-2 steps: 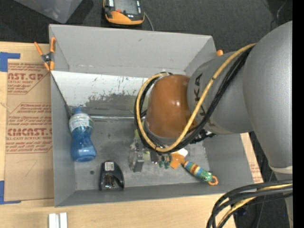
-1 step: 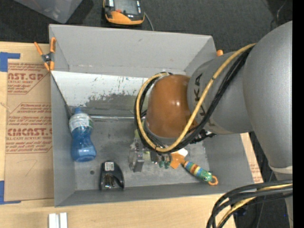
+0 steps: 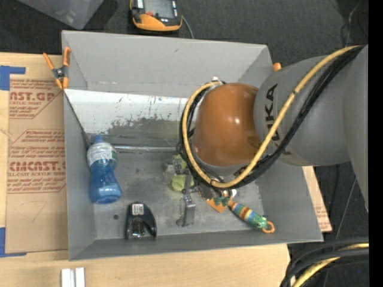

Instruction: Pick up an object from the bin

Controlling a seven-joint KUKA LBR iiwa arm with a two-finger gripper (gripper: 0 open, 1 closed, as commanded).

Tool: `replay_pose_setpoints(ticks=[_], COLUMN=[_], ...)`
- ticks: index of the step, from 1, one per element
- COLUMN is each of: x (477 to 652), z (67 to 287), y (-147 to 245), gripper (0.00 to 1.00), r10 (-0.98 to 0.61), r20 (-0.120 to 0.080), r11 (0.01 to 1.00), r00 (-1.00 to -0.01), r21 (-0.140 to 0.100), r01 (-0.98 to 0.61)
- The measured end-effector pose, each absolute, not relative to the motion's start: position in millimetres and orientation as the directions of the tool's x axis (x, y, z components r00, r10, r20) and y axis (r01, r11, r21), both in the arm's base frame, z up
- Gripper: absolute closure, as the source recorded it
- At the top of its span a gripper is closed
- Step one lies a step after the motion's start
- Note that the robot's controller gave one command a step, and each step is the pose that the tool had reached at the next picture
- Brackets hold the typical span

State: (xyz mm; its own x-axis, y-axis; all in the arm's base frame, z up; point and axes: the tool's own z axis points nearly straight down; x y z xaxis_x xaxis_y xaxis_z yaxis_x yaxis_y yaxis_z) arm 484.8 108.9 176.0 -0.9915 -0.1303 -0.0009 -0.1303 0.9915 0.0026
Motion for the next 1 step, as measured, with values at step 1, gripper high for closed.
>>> replay_pose_setpoints(ticks=[1], x=[484.8], z=[176.0], y=[108.9], gripper=[0.0], r10=[-0.13], r20=[-0.001], r11=[0.991], r00=[-0.991], r21=[0.003], r01=[-0.13])
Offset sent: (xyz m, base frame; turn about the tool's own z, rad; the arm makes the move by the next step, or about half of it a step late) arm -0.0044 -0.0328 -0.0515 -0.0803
